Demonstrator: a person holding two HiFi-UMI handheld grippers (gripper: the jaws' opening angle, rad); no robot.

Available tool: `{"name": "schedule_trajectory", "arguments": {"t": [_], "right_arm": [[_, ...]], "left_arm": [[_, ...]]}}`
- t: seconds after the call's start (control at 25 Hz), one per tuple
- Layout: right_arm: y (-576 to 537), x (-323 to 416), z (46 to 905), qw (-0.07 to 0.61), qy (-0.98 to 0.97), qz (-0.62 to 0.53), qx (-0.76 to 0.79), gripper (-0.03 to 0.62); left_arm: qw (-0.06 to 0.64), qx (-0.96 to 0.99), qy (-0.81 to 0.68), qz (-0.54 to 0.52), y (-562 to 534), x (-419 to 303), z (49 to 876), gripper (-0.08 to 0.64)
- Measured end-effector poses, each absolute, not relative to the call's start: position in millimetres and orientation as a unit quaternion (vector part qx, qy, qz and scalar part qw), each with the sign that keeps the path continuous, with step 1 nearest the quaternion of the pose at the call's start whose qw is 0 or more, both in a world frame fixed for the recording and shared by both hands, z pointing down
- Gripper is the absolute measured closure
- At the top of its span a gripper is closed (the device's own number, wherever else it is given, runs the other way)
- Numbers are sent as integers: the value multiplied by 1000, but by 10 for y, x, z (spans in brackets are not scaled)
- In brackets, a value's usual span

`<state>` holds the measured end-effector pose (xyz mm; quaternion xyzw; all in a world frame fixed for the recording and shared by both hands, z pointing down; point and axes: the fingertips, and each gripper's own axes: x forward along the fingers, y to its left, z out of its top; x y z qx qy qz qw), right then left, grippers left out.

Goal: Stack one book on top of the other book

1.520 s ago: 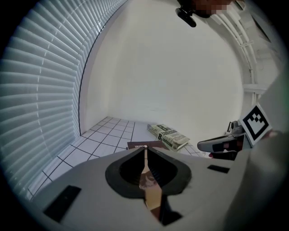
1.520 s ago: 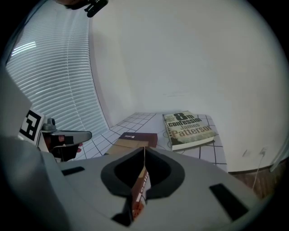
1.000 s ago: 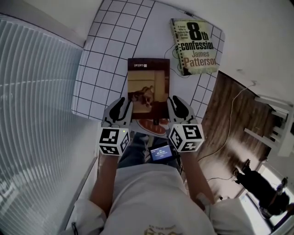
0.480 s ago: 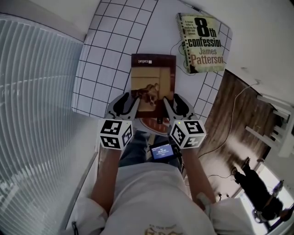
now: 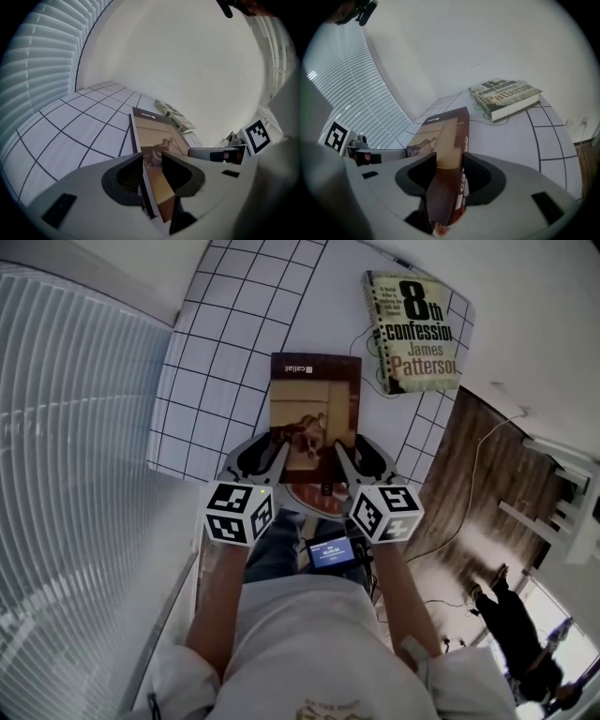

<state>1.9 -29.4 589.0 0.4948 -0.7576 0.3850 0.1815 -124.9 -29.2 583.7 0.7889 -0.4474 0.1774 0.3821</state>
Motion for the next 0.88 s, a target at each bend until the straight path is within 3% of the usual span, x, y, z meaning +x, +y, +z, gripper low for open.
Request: {"name": "schedule_trajectory", "arguments": {"t": [0.88], "right_arm": [[-511,-2,5139,144,-777,342,509,408]], "left_arm": [[337,804,-469,140,-501,-1268,5086,426]]}}
